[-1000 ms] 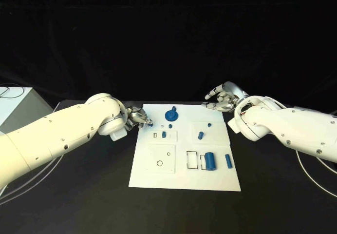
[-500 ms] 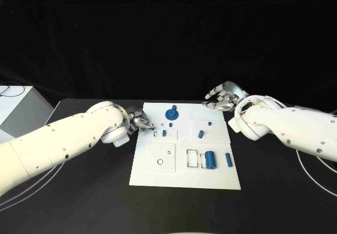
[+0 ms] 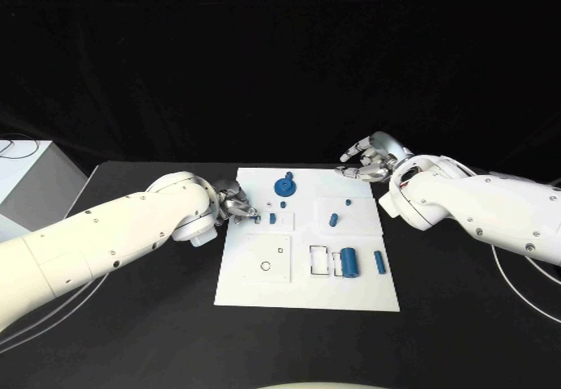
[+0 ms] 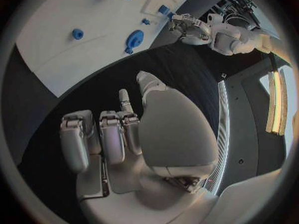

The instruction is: Assemble the parts on the task board

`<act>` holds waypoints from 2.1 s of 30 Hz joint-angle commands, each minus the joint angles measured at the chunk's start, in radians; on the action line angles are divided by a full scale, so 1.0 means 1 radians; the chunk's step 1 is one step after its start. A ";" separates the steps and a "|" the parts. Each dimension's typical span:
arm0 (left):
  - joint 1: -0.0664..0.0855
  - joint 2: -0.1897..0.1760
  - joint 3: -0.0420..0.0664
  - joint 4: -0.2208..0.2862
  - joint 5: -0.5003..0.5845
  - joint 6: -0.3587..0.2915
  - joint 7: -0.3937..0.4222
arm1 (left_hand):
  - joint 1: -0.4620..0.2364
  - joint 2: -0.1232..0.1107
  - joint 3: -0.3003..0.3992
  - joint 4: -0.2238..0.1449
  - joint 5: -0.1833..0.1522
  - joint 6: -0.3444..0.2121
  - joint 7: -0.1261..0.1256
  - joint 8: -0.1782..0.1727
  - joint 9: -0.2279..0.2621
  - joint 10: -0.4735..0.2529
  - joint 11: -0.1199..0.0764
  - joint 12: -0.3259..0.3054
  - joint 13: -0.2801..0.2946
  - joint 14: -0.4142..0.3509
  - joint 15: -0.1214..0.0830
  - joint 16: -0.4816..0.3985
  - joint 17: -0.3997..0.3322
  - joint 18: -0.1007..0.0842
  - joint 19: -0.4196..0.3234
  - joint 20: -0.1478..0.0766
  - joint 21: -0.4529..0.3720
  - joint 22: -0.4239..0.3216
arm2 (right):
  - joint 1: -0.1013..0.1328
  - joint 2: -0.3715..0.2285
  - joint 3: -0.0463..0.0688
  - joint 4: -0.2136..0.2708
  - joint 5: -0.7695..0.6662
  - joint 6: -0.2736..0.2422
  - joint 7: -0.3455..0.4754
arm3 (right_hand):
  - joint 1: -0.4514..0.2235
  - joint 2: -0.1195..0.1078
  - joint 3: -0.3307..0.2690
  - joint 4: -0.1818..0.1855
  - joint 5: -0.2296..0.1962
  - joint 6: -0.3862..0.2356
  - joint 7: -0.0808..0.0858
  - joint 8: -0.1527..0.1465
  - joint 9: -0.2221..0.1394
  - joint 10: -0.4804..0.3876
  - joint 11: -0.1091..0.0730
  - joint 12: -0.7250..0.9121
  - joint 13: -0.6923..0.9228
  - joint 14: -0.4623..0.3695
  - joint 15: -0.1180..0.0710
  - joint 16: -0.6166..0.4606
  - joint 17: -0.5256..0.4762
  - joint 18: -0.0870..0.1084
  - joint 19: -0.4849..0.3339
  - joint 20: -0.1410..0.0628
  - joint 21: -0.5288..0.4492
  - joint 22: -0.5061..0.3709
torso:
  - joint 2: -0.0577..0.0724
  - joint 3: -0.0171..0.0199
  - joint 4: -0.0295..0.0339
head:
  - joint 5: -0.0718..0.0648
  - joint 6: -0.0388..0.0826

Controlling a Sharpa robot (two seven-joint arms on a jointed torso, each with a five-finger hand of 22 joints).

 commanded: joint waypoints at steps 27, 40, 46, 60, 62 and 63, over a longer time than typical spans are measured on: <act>-0.001 0.024 -0.004 -0.001 -0.082 0.060 -0.018 | -0.005 0.013 0.208 -0.211 0.010 0.021 -0.018 0.007 -0.004 0.006 0.000 0.003 -0.001 0.106 -0.009 0.004 0.263 -0.014 0.005 0.000 0.005 0.006 | 0.000 -0.003 0.000 0.009 -0.026 0.013 0.002 | -0.007 0.001 -0.006 -0.001 0.006 -0.008 0.003 0.007 0.002 0.093 -0.004 -0.001 0.251 0.108 -0.007 0.006 0.263 -0.007 0.105 -0.005 0.006 0.263 | 0.000 -0.0001 0.0000 | -0.002 -0.005; -0.001 0.027 -0.008 -0.006 -0.095 0.090 -0.021 | -0.007 0.015 0.209 -0.213 0.012 0.020 -0.018 0.009 -0.005 0.007 -0.001 0.004 0.000 0.105 -0.009 0.004 0.263 -0.014 0.006 0.000 0.006 0.007 | 0.000 -0.004 0.000 0.011 -0.026 0.013 0.003 | -0.007 0.001 -0.006 -0.001 0.006 -0.008 0.003 0.007 0.002 0.093 -0.004 -0.001 0.251 0.108 -0.007 0.006 0.263 -0.007 0.105 -0.005 0.006 0.263 | -0.001 0.0000 0.0002 | -0.003 -0.010; -0.001 0.027 -0.009 -0.009 -0.109 0.092 -0.023 | -0.007 0.015 0.209 -0.213 0.012 0.020 -0.018 0.009 -0.005 0.008 -0.001 0.005 0.001 0.105 -0.009 0.004 0.263 -0.014 0.005 0.000 0.006 0.006 | 0.000 -0.006 0.000 0.012 -0.026 0.012 0.003 | -0.007 0.001 -0.006 -0.001 0.006 -0.008 0.003 0.007 0.002 0.093 -0.004 -0.001 0.251 0.108 -0.007 0.006 0.263 -0.007 0.105 -0.005 0.006 0.263 | -0.001 -0.0005 0.0002 | -0.002 -0.010; -0.001 0.030 -0.008 -0.015 -0.140 0.084 -0.027 | -0.022 0.021 0.212 -0.226 0.033 0.019 -0.019 0.022 -0.012 0.015 -0.002 0.014 0.009 0.106 -0.011 0.004 0.263 -0.015 0.010 -0.002 0.009 0.013 | 0.000 -0.007 0.000 0.015 -0.025 0.012 0.002 | -0.007 0.001 -0.006 -0.001 0.006 -0.008 0.003 0.007 0.002 0.093 -0.004 -0.001 0.251 0.108 -0.007 0.006 0.263 -0.007 0.105 -0.005 0.006 0.263 | 0.000 -0.0009 0.0006 | -0.001 -0.011; -0.001 0.032 -0.008 -0.016 -0.141 0.084 -0.027 | -0.022 0.021 0.212 -0.226 0.033 0.019 -0.019 0.022 -0.012 0.015 -0.002 0.014 0.009 0.106 -0.011 0.004 0.263 -0.015 0.010 -0.002 0.009 0.013 | 0.000 -0.007 0.000 0.015 -0.025 0.011 0.002 | -0.007 0.001 -0.006 -0.001 0.006 -0.008 0.003 0.007 0.002 0.093 -0.004 -0.001 0.251 0.108 -0.007 0.006 0.263 -0.007 0.105 -0.005 0.006 0.263 | 0.000 -0.0007 0.0003 | -0.001 -0.011; -0.001 0.033 -0.008 -0.016 -0.142 0.084 -0.027 | -0.022 0.021 0.212 -0.226 0.033 0.019 -0.019 0.022 -0.012 0.015 -0.002 0.014 0.009 0.106 -0.011 0.004 0.263 -0.015 0.010 -0.002 0.009 0.013 | 0.000 -0.007 0.000 0.015 -0.025 0.011 0.002 | -0.007 0.001 -0.006 -0.001 0.006 -0.008 0.003 0.007 0.002 0.093 -0.004 -0.001 0.251 0.108 -0.007 0.006 0.263 -0.007 0.105 -0.005 0.006 0.263 | 0.000 -0.0007 0.0003 | -0.001 -0.011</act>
